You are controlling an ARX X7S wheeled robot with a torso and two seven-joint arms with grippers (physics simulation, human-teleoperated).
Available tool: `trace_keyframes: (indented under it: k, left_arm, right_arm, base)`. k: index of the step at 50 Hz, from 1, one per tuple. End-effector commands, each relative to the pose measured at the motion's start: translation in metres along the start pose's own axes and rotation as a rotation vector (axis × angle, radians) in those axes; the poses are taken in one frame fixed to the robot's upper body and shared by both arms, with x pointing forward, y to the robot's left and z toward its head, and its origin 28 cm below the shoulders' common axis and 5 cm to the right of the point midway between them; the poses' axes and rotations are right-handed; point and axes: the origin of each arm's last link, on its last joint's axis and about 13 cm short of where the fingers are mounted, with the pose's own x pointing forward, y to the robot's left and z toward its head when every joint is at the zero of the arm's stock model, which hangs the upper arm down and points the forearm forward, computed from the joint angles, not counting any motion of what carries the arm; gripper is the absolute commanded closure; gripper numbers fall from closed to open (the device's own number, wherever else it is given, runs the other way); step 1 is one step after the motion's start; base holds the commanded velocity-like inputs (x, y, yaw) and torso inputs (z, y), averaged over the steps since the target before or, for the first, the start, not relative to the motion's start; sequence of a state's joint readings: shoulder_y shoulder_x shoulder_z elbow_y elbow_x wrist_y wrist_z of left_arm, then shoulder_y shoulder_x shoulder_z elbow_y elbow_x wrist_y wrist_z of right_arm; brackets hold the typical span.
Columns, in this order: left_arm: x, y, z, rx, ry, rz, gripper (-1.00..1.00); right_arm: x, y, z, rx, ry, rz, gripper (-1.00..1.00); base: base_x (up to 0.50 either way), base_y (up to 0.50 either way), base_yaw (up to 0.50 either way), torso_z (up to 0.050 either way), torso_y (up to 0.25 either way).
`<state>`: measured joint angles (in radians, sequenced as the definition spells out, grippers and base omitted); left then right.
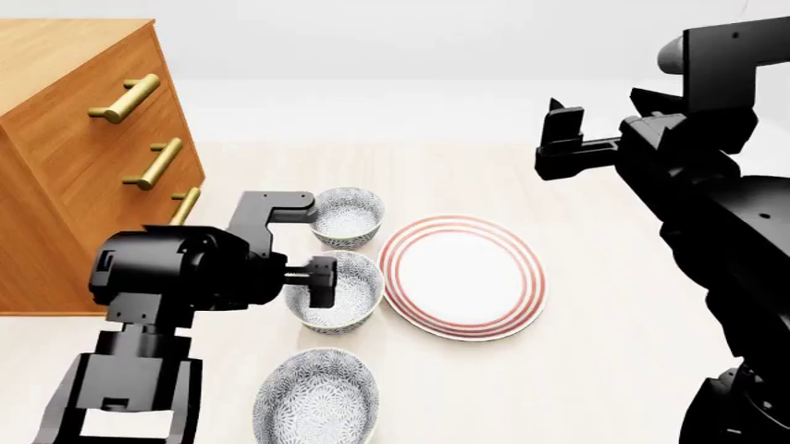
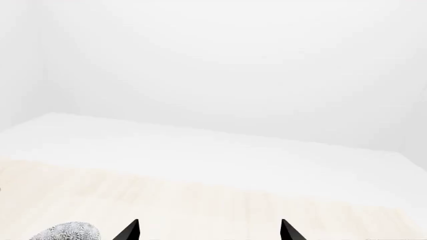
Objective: Stack the bowl in the middle on the bowl at the back.
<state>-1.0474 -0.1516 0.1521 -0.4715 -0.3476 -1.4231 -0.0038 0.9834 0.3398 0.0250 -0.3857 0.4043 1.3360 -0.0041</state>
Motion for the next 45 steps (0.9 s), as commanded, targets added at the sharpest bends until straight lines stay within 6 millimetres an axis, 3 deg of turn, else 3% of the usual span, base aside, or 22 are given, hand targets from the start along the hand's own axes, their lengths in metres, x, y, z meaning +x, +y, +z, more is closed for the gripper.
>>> trace_keyframes:
  k: [1, 34, 35, 45]
  left_arm:
    - [0.008, -0.003, 0.0, -0.008, -0.008, 0.001, -1.0]
    - [0.032, -0.005, -0.011, -0.033, 0.029, 0.053, -1.0]
    - [0.033, -0.004, -0.012, -0.032, 0.024, 0.063, 1.0]
    - [0.034, -0.004, -0.015, -0.035, 0.026, 0.066, 1.0]
  right_arm:
    - [0.001, 0.0, -0.003, 0.004, 0.009, 0.001, -1.0]
    - [-0.004, -0.004, -0.005, 0.005, 0.02, -0.021, -1.0]
    - [-0.004, -0.004, -0.005, 0.005, 0.02, -0.021, -1.0]
    - [-0.004, -0.003, -0.006, 0.006, 0.022, -0.023, -1.0]
  base:
    - [0.0, 0.0, 0.0, 0.0, 0.0]
    - [0.0, 0.0, 0.0, 0.0, 0.0]
    - [0.0, 0.0, 0.0, 0.0, 0.0]
    - [0.0, 0.0, 0.0, 0.0, 0.0]
